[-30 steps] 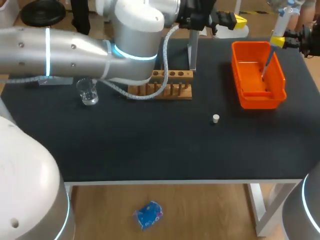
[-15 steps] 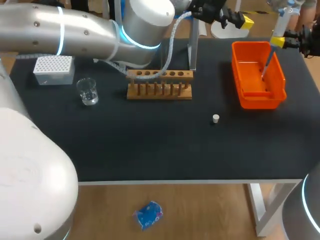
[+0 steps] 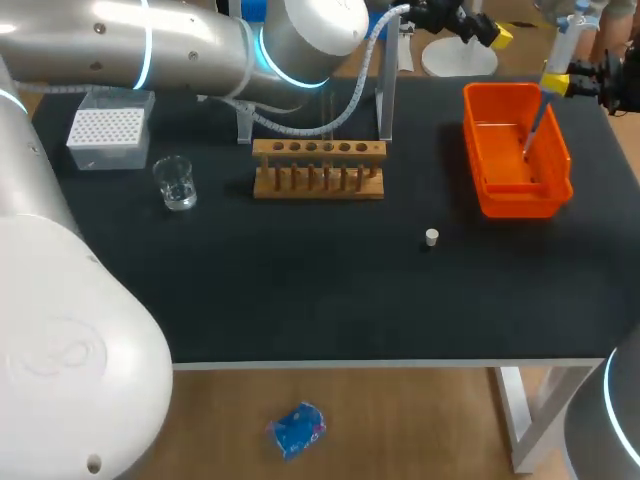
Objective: Invert the test tube, pick up the pipette, mount the tip to pipette, aspirate from beaker and dispense into the tube, eject the tip, return the pipette, and cap with the stopper.
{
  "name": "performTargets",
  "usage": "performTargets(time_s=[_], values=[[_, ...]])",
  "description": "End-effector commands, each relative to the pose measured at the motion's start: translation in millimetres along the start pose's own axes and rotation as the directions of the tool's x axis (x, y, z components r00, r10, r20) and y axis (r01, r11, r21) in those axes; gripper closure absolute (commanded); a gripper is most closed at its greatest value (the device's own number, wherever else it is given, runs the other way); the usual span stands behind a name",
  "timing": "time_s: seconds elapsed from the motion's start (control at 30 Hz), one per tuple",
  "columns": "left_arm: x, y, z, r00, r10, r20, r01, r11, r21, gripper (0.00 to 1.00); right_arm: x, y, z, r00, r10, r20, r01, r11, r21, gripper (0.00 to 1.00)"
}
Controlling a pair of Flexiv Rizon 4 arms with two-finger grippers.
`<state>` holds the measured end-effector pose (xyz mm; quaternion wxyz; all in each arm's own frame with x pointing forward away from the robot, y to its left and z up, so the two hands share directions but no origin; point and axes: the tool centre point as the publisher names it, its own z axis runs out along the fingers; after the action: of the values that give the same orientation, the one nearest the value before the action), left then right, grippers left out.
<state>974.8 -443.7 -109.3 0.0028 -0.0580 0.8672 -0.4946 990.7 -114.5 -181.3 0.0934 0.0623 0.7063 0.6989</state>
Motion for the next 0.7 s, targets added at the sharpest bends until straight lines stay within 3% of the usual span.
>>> performTargets(time_s=[0.03,0.7], values=[[-0.7,-2.9,4.6,1.0,-0.011,-0.01,0.01,0.999,-0.036,1.0,-1.0,-0.1,-0.9,1.0,-0.001,-0.004,0.001,1.0,0.0,1.0],[-0.7,-2.9,4.6,1.0,-0.011,-0.01,0.01,0.999,-0.036,1.0,-1.0,-0.1,-0.9,1.0,-0.001,-0.004,0.001,1.0,0.0,1.0]])
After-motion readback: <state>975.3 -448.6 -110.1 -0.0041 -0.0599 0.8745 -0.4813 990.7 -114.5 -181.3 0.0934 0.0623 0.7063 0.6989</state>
